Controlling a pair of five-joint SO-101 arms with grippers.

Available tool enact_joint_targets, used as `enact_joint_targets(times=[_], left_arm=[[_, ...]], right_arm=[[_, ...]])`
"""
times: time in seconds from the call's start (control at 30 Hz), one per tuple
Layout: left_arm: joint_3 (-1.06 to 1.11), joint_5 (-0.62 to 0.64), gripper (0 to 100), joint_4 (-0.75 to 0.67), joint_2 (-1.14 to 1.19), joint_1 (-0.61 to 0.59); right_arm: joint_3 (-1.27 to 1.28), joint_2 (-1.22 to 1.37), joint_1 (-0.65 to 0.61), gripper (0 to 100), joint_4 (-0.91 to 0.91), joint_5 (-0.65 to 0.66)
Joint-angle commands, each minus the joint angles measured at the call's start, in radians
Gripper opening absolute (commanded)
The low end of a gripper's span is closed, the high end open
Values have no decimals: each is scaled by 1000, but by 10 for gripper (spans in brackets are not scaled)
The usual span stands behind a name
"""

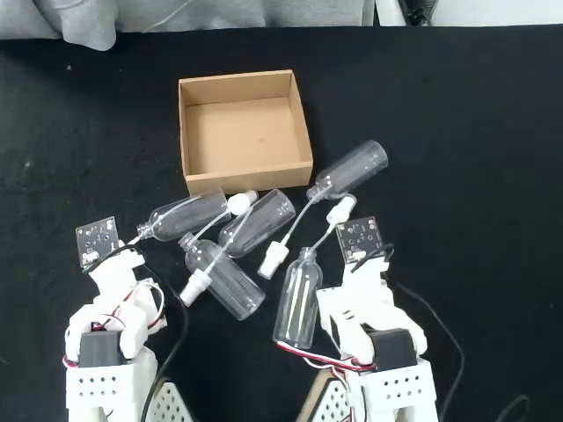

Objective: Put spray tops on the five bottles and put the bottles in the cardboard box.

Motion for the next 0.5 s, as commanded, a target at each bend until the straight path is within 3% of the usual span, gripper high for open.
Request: enact_joint_targets(times=[0.0, 0.47], left_arm=[[22, -3, 30, 5, -14, 4], [22, -3, 30, 5, -14, 4]], right_arm=[[-5, -97, 21, 12, 6, 6], [-4, -97, 15, 13, 6, 6]])
